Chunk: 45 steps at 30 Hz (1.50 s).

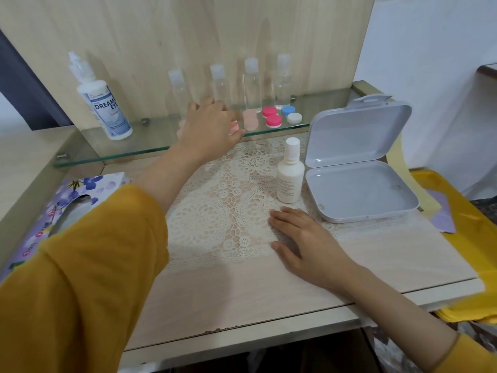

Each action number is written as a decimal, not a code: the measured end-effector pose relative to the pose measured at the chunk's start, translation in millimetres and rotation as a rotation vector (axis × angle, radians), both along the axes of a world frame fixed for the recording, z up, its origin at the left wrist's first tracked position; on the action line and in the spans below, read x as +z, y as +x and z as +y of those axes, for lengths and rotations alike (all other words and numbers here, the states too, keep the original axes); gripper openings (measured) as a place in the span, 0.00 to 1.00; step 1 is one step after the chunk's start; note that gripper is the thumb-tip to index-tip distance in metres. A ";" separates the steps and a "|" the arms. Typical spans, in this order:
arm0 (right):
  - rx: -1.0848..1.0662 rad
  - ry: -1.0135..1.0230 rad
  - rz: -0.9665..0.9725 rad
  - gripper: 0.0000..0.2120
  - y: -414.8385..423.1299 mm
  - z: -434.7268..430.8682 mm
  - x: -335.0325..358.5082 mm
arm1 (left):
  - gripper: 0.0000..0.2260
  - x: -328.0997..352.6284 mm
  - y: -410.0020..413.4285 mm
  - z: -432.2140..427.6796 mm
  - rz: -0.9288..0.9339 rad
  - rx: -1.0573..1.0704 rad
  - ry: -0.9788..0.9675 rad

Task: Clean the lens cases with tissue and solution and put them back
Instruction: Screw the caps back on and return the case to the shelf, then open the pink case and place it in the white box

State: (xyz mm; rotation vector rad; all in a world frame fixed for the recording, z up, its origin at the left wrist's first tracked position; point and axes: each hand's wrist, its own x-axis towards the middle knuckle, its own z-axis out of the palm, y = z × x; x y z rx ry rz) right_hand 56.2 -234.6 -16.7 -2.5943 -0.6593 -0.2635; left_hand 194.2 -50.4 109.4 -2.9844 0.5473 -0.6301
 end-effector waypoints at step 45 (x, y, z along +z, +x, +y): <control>-0.008 0.007 0.052 0.23 -3.6 0.4 9.0 | 0.13 -118.1 -143.3 28.3 0.222 -0.346 -0.409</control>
